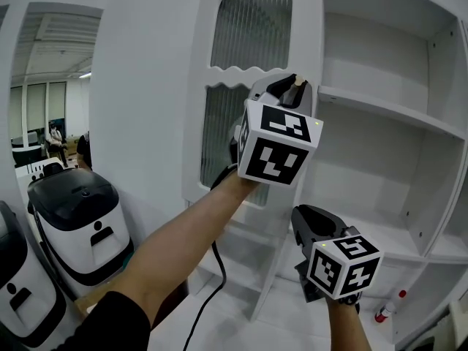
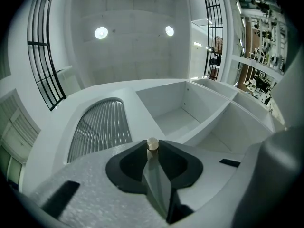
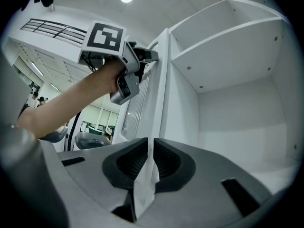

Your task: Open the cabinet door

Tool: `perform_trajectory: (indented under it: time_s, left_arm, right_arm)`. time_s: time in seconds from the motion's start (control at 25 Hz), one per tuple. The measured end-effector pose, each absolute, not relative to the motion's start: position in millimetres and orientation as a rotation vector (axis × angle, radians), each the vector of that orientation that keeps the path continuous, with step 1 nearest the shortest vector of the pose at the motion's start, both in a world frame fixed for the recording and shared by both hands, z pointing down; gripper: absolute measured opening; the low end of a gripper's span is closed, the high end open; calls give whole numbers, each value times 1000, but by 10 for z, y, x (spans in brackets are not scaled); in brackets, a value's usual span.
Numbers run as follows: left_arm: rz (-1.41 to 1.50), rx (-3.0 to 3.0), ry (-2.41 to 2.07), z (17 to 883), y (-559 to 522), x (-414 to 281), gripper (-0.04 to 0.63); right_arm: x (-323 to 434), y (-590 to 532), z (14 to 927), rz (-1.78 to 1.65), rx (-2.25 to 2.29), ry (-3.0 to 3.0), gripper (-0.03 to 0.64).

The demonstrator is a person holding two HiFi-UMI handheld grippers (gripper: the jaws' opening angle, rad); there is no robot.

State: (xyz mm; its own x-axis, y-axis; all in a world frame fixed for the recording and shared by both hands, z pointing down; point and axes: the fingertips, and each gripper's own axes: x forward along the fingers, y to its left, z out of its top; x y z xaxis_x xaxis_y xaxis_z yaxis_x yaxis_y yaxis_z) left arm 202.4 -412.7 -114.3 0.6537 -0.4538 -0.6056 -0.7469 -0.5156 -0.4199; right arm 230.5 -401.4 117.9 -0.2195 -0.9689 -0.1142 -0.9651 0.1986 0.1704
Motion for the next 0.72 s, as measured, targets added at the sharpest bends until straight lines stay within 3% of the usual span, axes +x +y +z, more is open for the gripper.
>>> perform_trajectory:
  time_s: [0.2, 0.32, 0.72]
  left_arm:
    - [563, -2191, 941, -1139, -4087, 1985, 81]
    - [564, -2200, 944, -1137, -4064, 1961, 81]
    - [562, -2213, 961, -1124, -4031, 1920, 81]
  right_arm:
    - [2272, -4023, 1264, -273, 1908, -2466, 33]
    - [2256, -4022, 1337, -239, 1870, -2502, 95]
    - [2195, -4136, 1627, -109, 1780, -2603, 101]
